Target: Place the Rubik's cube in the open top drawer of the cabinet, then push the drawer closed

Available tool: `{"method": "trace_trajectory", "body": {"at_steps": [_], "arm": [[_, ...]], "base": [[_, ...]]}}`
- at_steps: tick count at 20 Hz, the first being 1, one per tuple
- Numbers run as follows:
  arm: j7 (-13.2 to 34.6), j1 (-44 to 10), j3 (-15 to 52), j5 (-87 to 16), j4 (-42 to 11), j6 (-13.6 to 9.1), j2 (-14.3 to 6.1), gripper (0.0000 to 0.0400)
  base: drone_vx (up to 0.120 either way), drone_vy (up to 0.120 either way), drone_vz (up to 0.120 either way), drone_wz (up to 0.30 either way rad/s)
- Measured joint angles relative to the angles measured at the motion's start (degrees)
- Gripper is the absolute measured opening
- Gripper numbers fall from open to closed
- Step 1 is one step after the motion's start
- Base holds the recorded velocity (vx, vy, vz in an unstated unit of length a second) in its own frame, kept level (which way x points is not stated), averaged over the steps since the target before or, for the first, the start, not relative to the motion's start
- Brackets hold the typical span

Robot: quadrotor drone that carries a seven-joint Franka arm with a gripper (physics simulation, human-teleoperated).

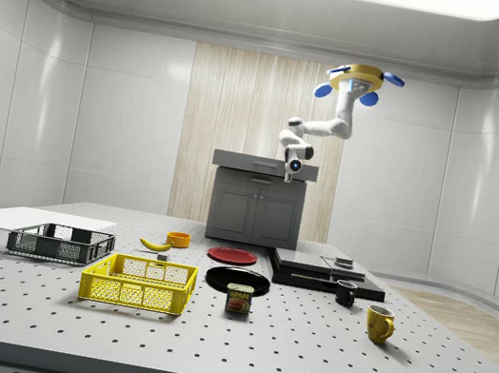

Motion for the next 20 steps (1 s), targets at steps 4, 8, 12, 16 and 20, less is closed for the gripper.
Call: {"method": "trace_trajectory", "body": {"at_steps": [4, 8, 12, 16, 20], "arm": [[-2.06, 3.03, -0.95, -3.17, -2.05, 0.49, -1.16, 0.0106], [0.99, 6.06, -2.67, -5.17, -4.75, 0.73, -1.53, 0.0106], [-4.04, 9.69, -3.30, -10.11, -6.48, 1.04, -2.74, 0.0105], [-4.18, 13.06, -4.86, -13.71, -8.72, 1.15, -3.12, 0.0105], [-10.94, 17.61, -5.28, -20.92, -10.09, 1.07, -3.66, 0.0105]], "base": [[0.000, 0.000, 0.000, 0.000], [0.000, 0.000, 0.000, 0.000], [0.000, 0.000, 0.000, 0.000], [0.000, 0.000, 0.000, 0.000], [0.000, 0.000, 0.000, 0.000]]}}
